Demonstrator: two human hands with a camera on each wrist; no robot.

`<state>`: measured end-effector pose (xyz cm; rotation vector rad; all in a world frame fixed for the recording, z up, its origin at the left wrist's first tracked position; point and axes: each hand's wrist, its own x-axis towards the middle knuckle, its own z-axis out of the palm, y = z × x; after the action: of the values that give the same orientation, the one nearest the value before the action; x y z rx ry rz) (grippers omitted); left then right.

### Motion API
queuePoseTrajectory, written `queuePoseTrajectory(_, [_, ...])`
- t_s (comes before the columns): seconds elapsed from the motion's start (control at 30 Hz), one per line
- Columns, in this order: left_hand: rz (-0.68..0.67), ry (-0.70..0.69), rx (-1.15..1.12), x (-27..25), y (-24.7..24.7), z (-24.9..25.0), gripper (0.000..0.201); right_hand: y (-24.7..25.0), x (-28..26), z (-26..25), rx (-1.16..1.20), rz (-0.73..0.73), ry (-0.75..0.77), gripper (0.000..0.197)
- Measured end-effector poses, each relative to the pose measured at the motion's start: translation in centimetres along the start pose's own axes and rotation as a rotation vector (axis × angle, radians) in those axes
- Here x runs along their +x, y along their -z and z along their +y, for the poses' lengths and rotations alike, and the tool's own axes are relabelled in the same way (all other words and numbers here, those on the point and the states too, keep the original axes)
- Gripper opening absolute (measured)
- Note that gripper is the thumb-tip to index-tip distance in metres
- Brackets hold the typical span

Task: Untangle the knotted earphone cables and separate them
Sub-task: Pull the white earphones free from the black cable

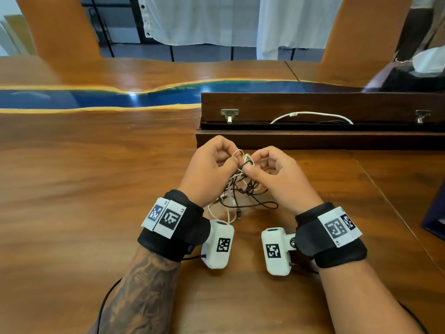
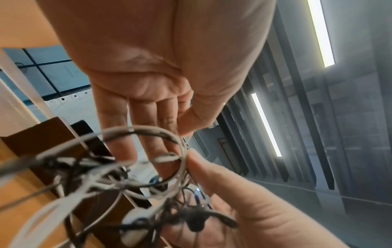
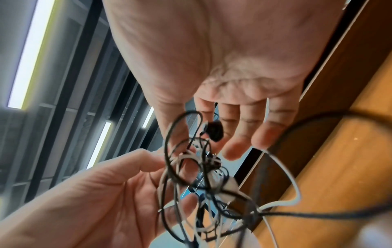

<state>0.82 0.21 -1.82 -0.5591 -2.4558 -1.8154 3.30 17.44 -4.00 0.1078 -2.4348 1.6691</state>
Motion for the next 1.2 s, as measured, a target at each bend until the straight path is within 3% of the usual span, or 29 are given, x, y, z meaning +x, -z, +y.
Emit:
queuePoseTrajectory(0.2, [0.079, 0.001, 0.018, 0.2, 0.1, -0.3, 0.017, 0.4, 0.1, 0.0, -0.078, 0.029, 0.038, 0.006])
queuePoseTrajectory(0.33, [0.233, 0.048, 0.182, 0.9, 1.9, -1.6, 0.023, 0.9, 0.5, 0.0, 0.045, 0.189, 0.014, 0.010])
queuePoseTrajectory(0.53, [0.252, 0.102, 0.386, 0.9, 1.3, -2.2, 0.029, -0.2, 0.4, -0.4, 0.171, 0.290, 0.000, 0.008])
queuePoseTrajectory(0.6, [0.286, 0.085, 0.251, 0.9, 1.3, -1.7, 0.032, 0.0, 0.4, -0.4, 0.190, 0.266, 0.006, 0.006])
queuePoseTrajectory(0.77, [0.289, 0.076, -0.553, 1.0, 1.9, -0.1, 0.028, 0.3, 0.4, 0.0, 0.091, 0.237, -0.001, 0.012])
queuePoseTrajectory(0.83, [0.288, 0.078, -0.618, 1.0, 2.0, -0.2, 0.028, 0.4, 0.5, -0.1, 0.102, 0.258, 0.017, 0.015])
queuePoseTrajectory(1.03, [0.311, -0.055, -0.064, 0.9, 1.8, -0.6, 0.026, 0.9, 0.4, -0.6, 0.279, 0.366, 0.014, 0.025])
queuePoseTrajectory(1.2, [0.242, -0.050, 0.331, 0.6, 1.9, -1.1, 0.021, 0.9, 0.4, -0.3, 0.025, 0.470, 0.085, 0.031])
